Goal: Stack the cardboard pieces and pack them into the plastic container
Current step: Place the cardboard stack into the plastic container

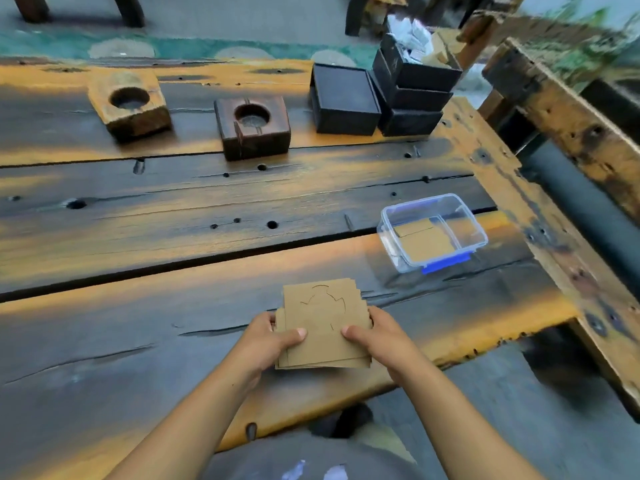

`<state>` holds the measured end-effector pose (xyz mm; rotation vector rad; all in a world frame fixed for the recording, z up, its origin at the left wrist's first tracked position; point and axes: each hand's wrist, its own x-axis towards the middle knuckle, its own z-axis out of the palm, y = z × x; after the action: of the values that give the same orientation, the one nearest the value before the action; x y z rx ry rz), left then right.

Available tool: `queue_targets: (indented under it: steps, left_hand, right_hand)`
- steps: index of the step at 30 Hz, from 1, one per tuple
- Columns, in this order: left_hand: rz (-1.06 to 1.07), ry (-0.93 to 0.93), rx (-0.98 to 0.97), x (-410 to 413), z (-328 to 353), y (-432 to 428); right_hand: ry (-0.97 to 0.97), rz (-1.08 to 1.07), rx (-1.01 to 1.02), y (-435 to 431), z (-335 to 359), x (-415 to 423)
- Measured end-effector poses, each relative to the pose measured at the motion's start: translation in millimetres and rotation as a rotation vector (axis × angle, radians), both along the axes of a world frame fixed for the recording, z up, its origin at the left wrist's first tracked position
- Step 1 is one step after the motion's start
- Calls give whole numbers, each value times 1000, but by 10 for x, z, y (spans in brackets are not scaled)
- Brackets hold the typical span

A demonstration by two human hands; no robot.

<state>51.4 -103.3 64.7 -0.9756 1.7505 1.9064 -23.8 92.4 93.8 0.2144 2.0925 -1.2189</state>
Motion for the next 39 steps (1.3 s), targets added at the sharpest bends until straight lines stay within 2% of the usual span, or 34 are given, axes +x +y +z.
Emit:
queue_targets:
  steps: [6,13,22,31,39]
  left_hand:
    - [-89,-16,-86,-214,90,426]
    - [-29,-17,-72,-576,169,1392]
    - [75,-3,-81,-919,372,2576]
    - [167,-5,-71,-1131,380,2524]
    - [178,24,32,-1658,126,2254]
  right_hand:
    - [56,2,3,514,8,-75]
    - [86,14,18,1490,-57,-459]
    - [67,-37,-116,2623,-113,-905]
    - [47,25,-192,2518,-29,-1297]
    - [80,111,-63,2274,36,-1848]
